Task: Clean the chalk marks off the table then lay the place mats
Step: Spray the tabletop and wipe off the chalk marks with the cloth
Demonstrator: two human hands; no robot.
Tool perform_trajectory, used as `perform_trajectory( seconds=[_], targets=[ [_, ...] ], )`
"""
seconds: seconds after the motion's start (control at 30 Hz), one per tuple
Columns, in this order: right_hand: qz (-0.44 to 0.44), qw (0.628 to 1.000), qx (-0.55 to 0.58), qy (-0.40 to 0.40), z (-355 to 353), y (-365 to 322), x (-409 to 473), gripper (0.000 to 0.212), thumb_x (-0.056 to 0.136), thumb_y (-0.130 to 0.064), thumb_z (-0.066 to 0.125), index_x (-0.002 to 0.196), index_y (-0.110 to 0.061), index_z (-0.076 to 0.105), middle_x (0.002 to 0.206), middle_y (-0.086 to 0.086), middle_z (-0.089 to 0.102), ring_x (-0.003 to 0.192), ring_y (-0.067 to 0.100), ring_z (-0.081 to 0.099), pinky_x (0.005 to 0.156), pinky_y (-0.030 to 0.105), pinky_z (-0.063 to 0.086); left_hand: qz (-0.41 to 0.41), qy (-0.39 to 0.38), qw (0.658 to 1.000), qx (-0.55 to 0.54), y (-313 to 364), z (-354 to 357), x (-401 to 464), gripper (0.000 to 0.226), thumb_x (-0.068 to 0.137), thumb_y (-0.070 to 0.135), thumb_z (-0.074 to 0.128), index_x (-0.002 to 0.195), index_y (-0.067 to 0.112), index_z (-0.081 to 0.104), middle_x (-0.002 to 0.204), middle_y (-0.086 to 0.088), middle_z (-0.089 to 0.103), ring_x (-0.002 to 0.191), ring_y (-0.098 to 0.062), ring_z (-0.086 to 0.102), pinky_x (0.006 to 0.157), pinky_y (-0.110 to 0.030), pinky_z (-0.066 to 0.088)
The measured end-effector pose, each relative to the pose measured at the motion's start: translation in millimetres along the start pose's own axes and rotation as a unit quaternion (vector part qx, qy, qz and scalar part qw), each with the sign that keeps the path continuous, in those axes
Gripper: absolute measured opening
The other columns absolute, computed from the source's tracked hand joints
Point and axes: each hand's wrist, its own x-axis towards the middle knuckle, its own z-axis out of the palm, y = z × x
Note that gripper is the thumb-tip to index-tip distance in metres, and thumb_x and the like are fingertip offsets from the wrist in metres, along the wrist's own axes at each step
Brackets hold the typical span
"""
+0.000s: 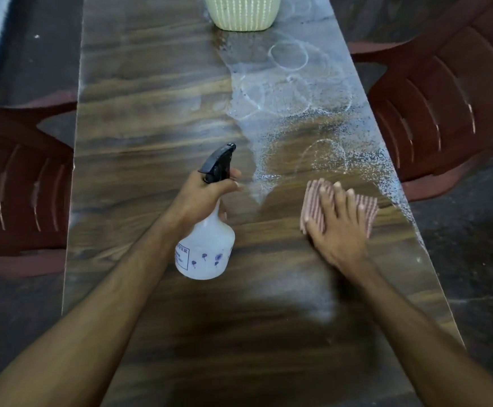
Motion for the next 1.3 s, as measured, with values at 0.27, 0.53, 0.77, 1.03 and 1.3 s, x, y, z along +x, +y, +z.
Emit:
perform_trajectory(
  seconds=[0.27, 0.53, 0.77, 1.03, 1.3],
  targets=[
    [-0.133, 0.991, -0.001, -0.022, -3.6, -118.2, 68.8, 0.077, 0.095, -0.063, 0.012, 0.158, -0.022, -0.006, 0.164, 0.010, -0.013, 0.150, 0.033, -0.013, 0.121, 0.052, -0.004, -0.013, 0.052, 0.999, -0.004, -1.3, -1.2, -2.3, 0.018, 0.089, 0.006, 0.064, 0.107, 0.004, 0.066, 0.113, -0.021, 0.066, 0.081, -0.032, 0.057, 0.047, -0.027, 0.045],
    [-0.227, 0.973, -0.018, -0.032, 10.4, -59.3, 0.7, 0.076, 0.094, -0.065, 0.024, 0.158, -0.030, 0.004, 0.165, 0.001, -0.006, 0.152, 0.023, -0.006, 0.121, 0.047, 0.001, -0.005, 0.055, 0.998, 0.009, 13.6, 2.4, -0.8, 0.023, 0.090, 0.007, 0.063, 0.112, 0.002, 0.064, 0.113, -0.019, 0.066, 0.056, -0.008, 0.055, 0.048, -0.028, 0.046],
    [-0.074, 0.997, 0.008, -0.002, -20.0, -81.0, 120.7, 0.076, 0.097, -0.063, 0.017, 0.158, -0.022, -0.002, 0.165, 0.009, -0.011, 0.151, 0.031, -0.011, 0.121, 0.052, -0.004, 0.000, 0.061, 0.998, 0.006, 13.2, 10.6, -1.0, 0.020, 0.089, 0.006, 0.064, 0.109, 0.003, 0.064, 0.113, -0.023, 0.065, 0.068, -0.028, 0.053, 0.045, -0.028, 0.046],
    [-0.214, 0.977, 0.003, -0.024, 4.5, -78.7, 31.0, 0.072, 0.097, -0.063, 0.020, 0.158, -0.029, 0.003, 0.166, 0.003, -0.007, 0.152, 0.024, -0.009, 0.122, 0.051, 0.003, 0.013, 0.043, 0.999, 0.020, 21.2, 30.9, 5.1, 0.019, 0.091, 0.005, 0.060, 0.110, 0.005, 0.065, 0.112, -0.018, 0.066, 0.050, -0.007, 0.055, 0.048, -0.029, 0.047],
    [0.022, 1.000, 0.004, 0.011, -28.9, 62.5, 87.8, 0.077, 0.092, -0.068, 0.010, 0.157, -0.031, -0.002, 0.165, 0.002, -0.009, 0.152, 0.026, -0.008, 0.122, 0.052, 0.000, 0.009, 0.023, 0.999, 0.023, 22.4, 56.1, 11.8, 0.014, 0.089, 0.006, 0.064, 0.103, 0.008, 0.066, 0.108, -0.015, 0.068, 0.051, -0.023, 0.052, 0.043, -0.028, 0.045]
  ],
)
